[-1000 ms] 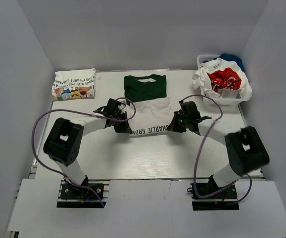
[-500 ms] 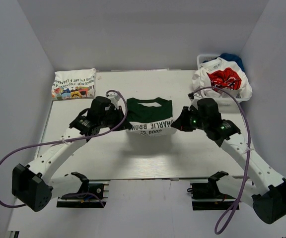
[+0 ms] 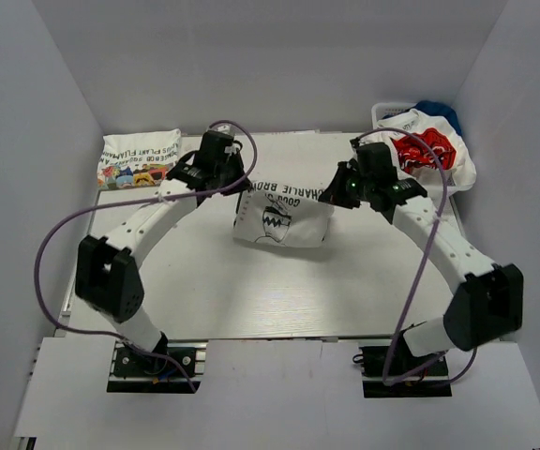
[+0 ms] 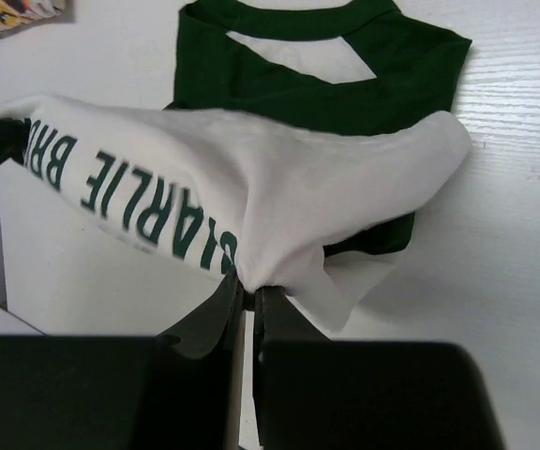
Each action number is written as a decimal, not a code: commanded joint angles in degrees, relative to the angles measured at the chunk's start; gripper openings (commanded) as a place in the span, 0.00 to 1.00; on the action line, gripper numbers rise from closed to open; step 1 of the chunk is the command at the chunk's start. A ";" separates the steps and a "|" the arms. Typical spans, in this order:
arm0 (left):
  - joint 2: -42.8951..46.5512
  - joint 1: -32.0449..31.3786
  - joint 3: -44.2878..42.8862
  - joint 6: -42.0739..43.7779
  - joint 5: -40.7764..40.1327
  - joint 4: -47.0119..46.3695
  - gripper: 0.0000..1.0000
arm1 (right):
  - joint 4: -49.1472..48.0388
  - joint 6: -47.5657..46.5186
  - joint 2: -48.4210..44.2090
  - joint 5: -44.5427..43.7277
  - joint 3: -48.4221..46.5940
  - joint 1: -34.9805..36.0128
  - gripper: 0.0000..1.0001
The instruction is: Fold and stack the t-shirts
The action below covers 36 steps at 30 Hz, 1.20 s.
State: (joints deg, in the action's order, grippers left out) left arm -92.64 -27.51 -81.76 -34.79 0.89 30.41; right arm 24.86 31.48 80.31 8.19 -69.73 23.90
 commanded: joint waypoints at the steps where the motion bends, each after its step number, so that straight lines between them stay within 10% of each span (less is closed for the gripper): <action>1: -3.85 3.24 -5.24 -1.24 -5.28 1.40 0.00 | -4.72 1.91 5.78 5.76 -4.26 -3.23 0.00; 16: -32.31 11.07 -27.39 -1.16 2.01 -0.45 0.00 | -16.08 5.08 36.55 25.66 -19.55 -11.16 0.00; 18: -35.40 11.77 -32.48 -1.16 3.24 0.51 0.13 | -14.07 3.94 41.92 25.30 -25.70 -11.86 0.15; 20: -39.17 12.30 -36.00 -1.16 4.90 1.23 0.72 | -11.78 2.10 44.13 23.55 -30.36 -12.30 0.52; 22: -40.51 12.83 -38.29 -0.55 6.75 1.92 1.00 | -5.48 -2.53 46.34 18.49 -37.29 -11.86 0.90; 36: -31.19 11.25 -19.58 3.76 4.65 -6.33 1.00 | 1.24 -10.05 31.66 -3.44 -19.65 -1.67 0.91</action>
State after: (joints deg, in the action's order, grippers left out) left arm -128.03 -15.84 -101.62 -32.29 5.74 26.48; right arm 22.96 22.26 112.97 10.39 -91.77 20.36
